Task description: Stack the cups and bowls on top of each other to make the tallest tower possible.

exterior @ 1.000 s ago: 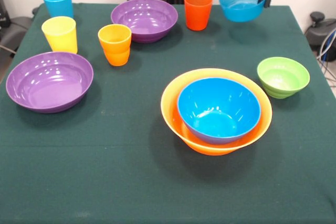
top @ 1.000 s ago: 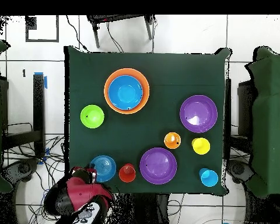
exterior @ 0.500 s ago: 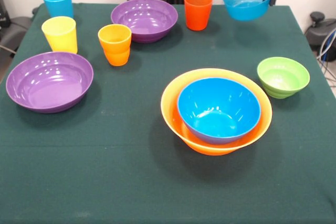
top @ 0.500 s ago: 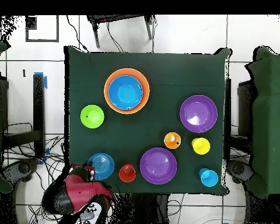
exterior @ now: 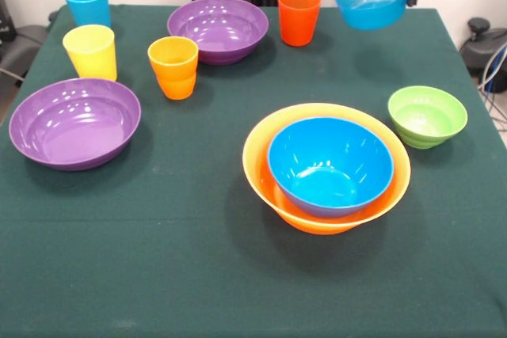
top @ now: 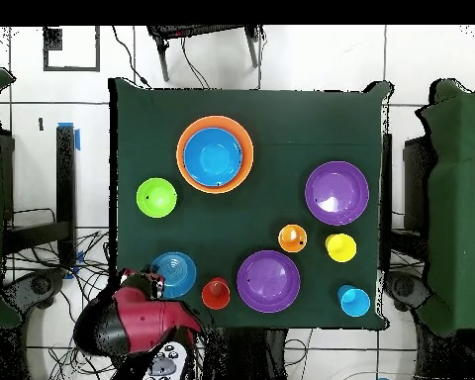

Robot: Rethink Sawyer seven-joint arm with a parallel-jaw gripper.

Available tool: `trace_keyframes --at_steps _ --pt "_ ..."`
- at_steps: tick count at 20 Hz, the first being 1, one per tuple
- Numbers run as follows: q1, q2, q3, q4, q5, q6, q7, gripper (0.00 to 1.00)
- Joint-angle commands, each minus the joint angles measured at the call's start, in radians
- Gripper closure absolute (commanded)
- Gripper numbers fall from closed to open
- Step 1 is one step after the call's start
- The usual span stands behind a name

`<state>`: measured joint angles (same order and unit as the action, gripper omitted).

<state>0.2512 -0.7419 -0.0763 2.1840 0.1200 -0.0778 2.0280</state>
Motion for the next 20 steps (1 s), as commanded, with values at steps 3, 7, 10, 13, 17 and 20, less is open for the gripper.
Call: trace_keyframes --at_steps 3,7,10,13,17,20 --pt "-0.063 -0.020 0.112 -0.188 -0.038 0.277 -0.012 1.00" --pt "-0.063 -0.002 0.096 -0.268 -0.043 0.334 -0.020 1.00" --pt "-0.058 0.008 0.086 -0.314 -0.041 0.364 -0.004 1.00" --pt "-0.093 0.016 0.124 -0.334 -0.038 0.363 0.002 1.00" --pt "-0.119 0.031 0.140 -0.368 -0.043 0.368 0.001 1.00" --pt "-0.142 0.051 0.145 -0.425 -0.057 0.418 -0.033 1.00"
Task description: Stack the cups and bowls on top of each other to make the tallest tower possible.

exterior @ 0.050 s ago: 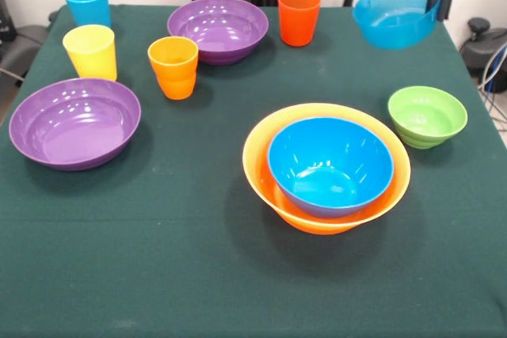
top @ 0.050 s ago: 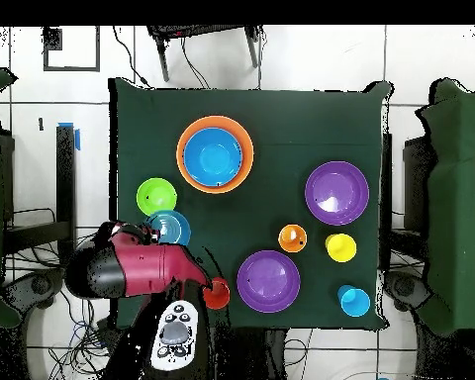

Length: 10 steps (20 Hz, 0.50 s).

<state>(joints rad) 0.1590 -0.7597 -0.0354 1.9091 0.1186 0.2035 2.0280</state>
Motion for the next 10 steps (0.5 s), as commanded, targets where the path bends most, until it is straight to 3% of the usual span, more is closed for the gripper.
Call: trace_keyframes --at_steps 1,7,10 --pt "-0.058 0.077 0.107 -0.175 -0.060 0.164 -0.048 1.00" --pt "-0.093 0.103 0.126 -0.270 -0.070 0.283 -0.082 1.00" --pt "-0.129 0.114 0.154 -0.287 -0.069 0.290 -0.093 1.00"
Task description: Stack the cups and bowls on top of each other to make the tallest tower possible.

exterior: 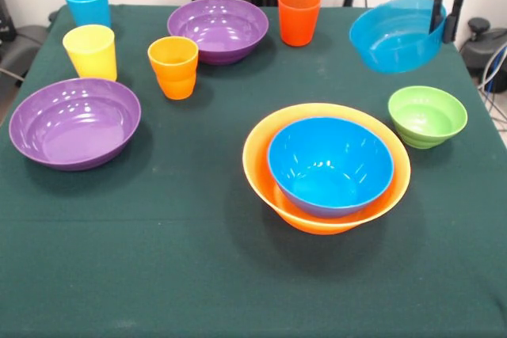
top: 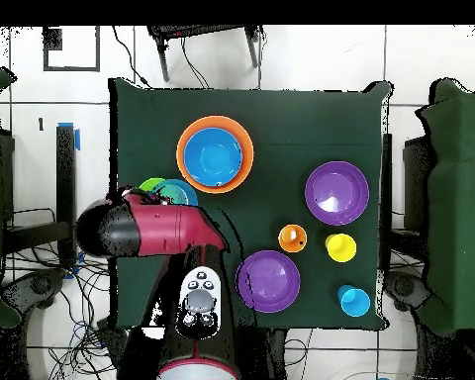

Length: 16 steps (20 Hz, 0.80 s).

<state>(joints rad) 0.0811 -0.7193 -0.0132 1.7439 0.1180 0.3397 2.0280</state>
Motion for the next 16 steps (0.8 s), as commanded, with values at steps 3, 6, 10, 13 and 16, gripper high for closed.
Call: trace_keyframes --at_steps 3,6,10,13,16 --pt "-0.089 0.073 0.161 -0.105 -0.074 0.135 -0.102 1.00" --pt "-0.100 0.082 0.148 -0.120 -0.089 0.147 -0.094 1.00" --pt "-0.100 0.108 0.127 -0.166 -0.107 0.186 -0.089 1.00" --pt "-0.082 0.136 0.098 -0.215 -0.121 0.186 -0.065 1.00" --pt "-0.090 0.155 0.108 -0.232 -0.112 0.184 -0.041 1.00"
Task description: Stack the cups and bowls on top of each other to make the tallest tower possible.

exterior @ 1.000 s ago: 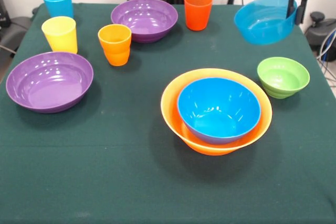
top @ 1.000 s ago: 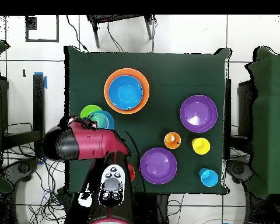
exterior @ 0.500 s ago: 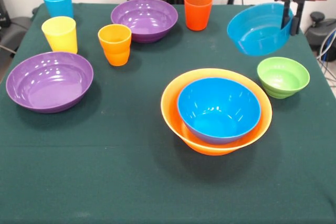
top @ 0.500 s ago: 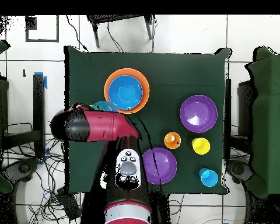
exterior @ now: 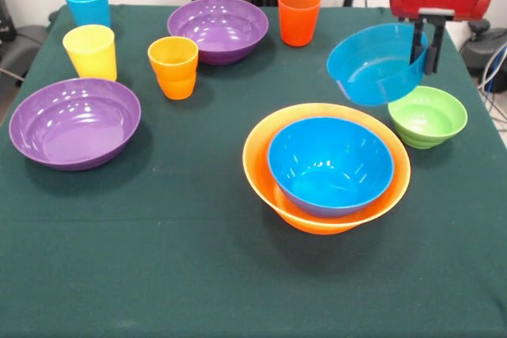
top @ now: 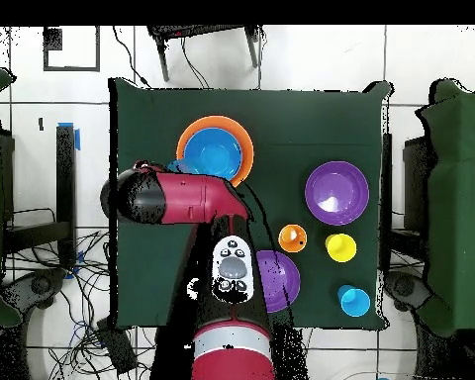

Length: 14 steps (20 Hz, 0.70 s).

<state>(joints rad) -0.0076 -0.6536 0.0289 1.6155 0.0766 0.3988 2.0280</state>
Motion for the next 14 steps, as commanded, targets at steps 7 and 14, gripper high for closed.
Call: trace_keyframes --at_steps 7,14 --pt "-0.055 0.109 0.119 -0.103 -0.078 0.056 -0.069 1.00" --pt "-0.078 0.123 0.158 -0.084 -0.067 0.013 -0.051 1.00"
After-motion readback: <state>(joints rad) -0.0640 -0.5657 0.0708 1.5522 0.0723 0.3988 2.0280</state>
